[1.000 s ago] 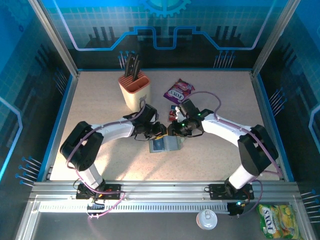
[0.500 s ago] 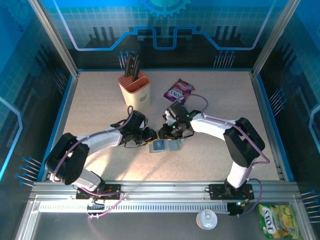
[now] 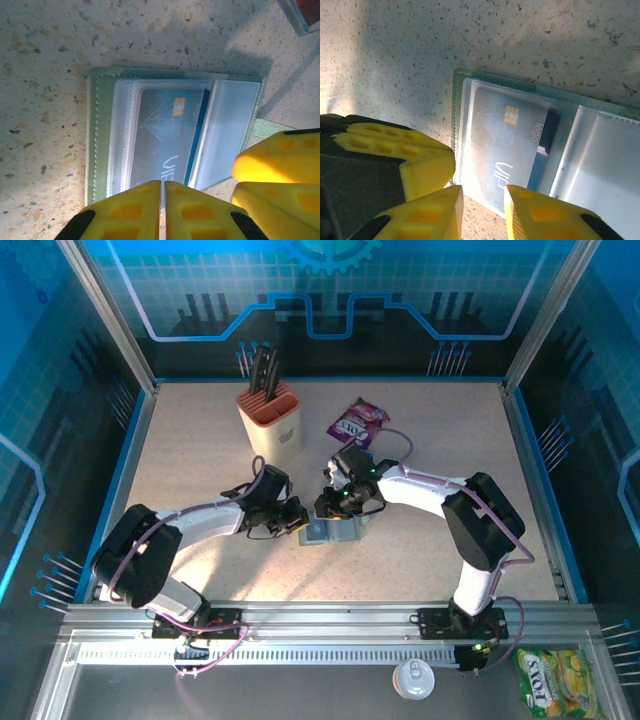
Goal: Take the credit cards out of the card holder
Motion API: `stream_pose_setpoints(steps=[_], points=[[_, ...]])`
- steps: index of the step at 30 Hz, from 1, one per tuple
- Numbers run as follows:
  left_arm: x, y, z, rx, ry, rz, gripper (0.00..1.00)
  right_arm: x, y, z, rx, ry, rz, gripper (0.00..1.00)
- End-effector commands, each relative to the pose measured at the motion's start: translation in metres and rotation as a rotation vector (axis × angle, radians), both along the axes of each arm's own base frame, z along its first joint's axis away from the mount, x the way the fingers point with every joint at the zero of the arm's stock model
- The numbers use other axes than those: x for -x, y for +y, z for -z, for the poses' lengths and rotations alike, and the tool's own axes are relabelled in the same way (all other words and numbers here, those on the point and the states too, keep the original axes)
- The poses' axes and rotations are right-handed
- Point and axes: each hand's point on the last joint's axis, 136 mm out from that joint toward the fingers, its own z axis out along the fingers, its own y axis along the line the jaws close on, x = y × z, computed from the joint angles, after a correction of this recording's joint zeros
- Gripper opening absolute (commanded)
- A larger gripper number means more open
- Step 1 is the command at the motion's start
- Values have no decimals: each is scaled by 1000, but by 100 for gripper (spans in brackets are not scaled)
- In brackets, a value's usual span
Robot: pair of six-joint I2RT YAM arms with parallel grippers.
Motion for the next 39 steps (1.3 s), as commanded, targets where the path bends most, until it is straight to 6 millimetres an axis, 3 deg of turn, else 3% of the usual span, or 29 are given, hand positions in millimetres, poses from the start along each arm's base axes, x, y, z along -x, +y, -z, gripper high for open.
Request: stream_pose_setpoints(steps=[1, 21, 39], points=[[3, 4, 6, -8, 24, -5, 10, 6, 4, 4, -8, 18, -12, 29], [9, 13, 30, -79, 62, 5, 5, 8, 3, 16, 8, 48, -11, 29], [7, 19, 32, -95, 62, -6, 4, 13, -1, 24, 19, 66, -7, 29]])
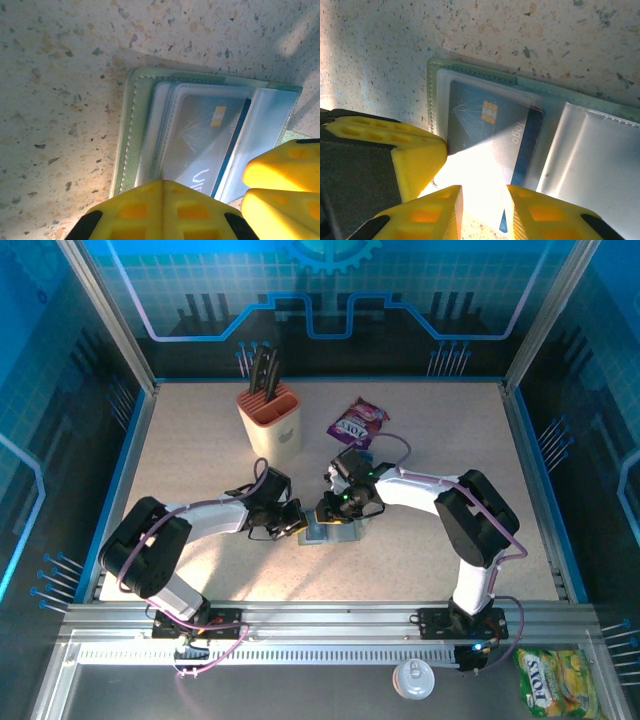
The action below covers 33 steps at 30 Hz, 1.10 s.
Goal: Take the credit cards out of the card holder
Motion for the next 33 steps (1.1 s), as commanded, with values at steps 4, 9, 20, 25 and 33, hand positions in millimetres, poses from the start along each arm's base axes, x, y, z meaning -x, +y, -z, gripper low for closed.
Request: stream_pose_setpoints(steps=[4, 9, 20, 25, 33], points=[[7, 13, 12, -52, 20, 2, 4, 9, 4, 6, -10, 39, -9, 29], [9, 13, 12, -47, 26, 1, 4, 8, 5, 8, -12, 45, -1, 29], [11, 13, 9, -32, 21, 1, 5, 10, 5, 13, -16, 66, 13, 29], [13, 13, 10, -29, 27, 0, 5, 11, 4, 17, -12, 79, 22, 29], [14, 13, 11, -25, 29, -2, 5, 12, 6, 20, -26, 90, 24, 29]])
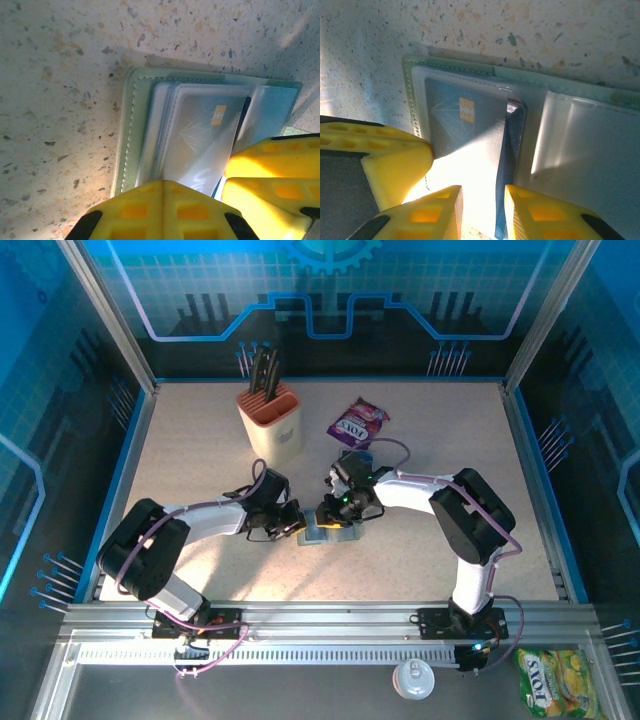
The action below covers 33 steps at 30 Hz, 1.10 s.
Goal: Take the credit cards out of the card holder
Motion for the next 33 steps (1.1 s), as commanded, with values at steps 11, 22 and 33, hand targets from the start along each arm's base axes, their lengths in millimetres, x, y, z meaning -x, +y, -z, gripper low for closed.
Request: stream_pose_setpoints(steps=[11, 22, 33], points=[[11, 8, 9, -29, 40, 9, 5, 8, 11, 9, -46, 54, -6, 25], [9, 8, 8, -26, 34, 10, 5, 12, 1, 18, 16, 73, -9, 25], [8, 7, 7, -26, 30, 10, 8, 10, -15, 18, 126, 38, -34, 27]])
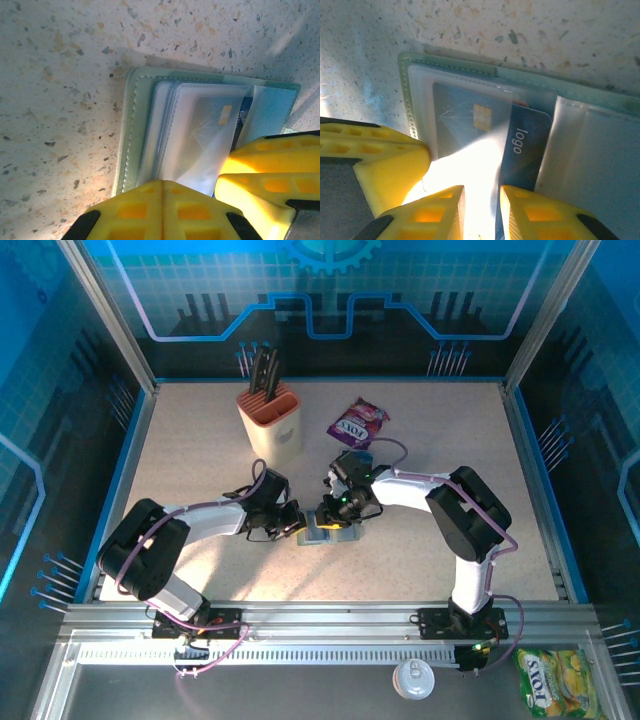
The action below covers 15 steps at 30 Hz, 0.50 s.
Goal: Take the credit cards out of the card holder
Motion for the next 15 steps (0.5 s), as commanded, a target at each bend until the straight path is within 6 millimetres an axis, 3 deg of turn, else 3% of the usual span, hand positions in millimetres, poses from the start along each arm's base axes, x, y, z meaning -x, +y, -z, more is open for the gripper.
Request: stream_pose_setpoints(steps=[1, 15], points=[[8, 8, 8, -31, 32, 8, 8, 9, -14, 12, 100, 19, -19, 27], [3, 2, -1, -8, 11, 27, 8, 5, -9, -1, 66, -10, -26, 28]])
